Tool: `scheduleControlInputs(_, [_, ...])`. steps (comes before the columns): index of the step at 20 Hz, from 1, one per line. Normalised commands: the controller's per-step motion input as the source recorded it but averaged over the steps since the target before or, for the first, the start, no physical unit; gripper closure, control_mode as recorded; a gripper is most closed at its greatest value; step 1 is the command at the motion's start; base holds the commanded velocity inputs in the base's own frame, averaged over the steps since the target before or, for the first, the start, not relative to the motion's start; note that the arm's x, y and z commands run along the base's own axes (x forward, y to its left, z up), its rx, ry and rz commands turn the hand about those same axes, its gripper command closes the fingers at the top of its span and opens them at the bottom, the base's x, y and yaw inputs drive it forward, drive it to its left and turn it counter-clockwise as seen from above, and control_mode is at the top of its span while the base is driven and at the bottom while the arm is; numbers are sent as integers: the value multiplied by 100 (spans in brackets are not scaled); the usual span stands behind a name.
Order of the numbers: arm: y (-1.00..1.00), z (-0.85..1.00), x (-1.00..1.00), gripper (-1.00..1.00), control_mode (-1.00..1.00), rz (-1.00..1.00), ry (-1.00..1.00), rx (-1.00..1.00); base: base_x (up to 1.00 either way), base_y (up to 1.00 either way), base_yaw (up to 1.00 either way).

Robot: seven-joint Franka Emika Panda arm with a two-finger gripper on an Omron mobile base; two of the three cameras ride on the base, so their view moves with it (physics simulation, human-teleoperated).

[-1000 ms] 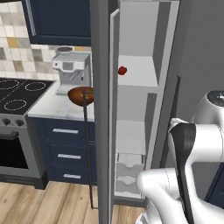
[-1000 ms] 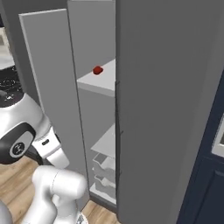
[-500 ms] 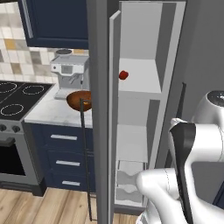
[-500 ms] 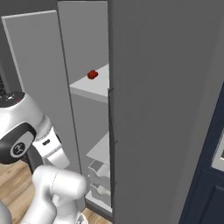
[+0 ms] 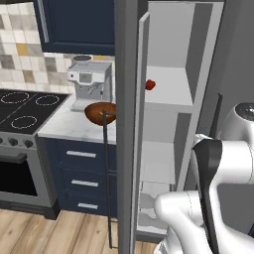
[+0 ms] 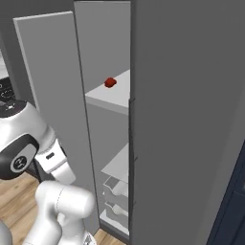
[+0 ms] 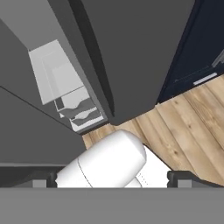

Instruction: Take the kiwi, bell pepper, and shrimp from the freezer and place them in the bowl on the counter.

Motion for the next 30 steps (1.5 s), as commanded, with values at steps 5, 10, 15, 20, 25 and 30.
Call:
scheduleControlInputs(5, [0, 0, 0, -100, 100, 0, 0, 0, 29, 10, -4])
scheduleControlInputs(10, [0, 0, 0, -100, 100, 0, 0, 0, 67, 13, -7])
scheduleControlInputs(15, [1, 26, 15, -100, -100, 2, -6, -1, 56, 13, -4])
scheduleControlInputs(20, [7, 100, 1, -100, -100, 25, -36, -13, 0, 0, 0])
scheduleControlInputs(25, [20, 85, 10, -100, -100, 36, -29, -8, 0, 0, 0])
scheduleControlInputs(30, [31, 62, 58, -100, -100, 28, -9, 0, 0, 0, 0])
